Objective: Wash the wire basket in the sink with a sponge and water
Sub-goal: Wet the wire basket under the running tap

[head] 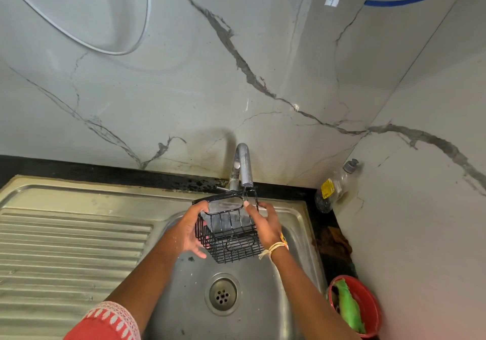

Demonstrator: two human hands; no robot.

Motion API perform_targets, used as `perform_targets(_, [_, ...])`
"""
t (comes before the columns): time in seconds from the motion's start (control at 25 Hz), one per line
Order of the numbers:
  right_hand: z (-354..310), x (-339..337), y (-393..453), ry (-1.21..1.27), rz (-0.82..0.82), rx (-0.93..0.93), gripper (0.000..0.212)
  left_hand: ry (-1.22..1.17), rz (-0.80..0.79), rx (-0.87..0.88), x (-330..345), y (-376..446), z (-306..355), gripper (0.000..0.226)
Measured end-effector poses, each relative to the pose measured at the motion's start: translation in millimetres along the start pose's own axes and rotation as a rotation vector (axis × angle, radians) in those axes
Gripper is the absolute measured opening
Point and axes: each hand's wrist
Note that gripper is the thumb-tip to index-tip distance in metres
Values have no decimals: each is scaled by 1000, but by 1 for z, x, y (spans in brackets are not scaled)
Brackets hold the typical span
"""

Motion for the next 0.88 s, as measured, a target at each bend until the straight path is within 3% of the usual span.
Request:
perform_targets(0.12, [8, 9, -1, 9, -17, 31, 63, 2, 13, -17, -10, 0, -2, 84])
perform_targets(0.24, [17, 12, -7, 33, 37, 40, 55, 18, 6, -15, -10, 1, -3, 65])
perform_targets(0.4, [20, 2, -13, 24, 78, -14, 44, 19, -9, 1, -1, -1, -3, 62])
perform_targets(0.52, [24, -7, -15, 59, 123, -23, 45, 99, -55, 46, 8, -7, -1, 76])
perform_targets(0.68, [23, -10, -13, 138, 180, 21, 69, 160, -75, 97, 15, -12, 3, 102])
perform_targets(0.88, [3, -8, 0, 156, 82, 100, 69, 16, -10, 132, 7, -14, 4, 105])
Point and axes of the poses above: each hand's wrist, its own y-axis towards the middle knuckle, its own x-axis out of the palm, z = x × y, and after that the axes turned 9 degrees about -x, right-handed
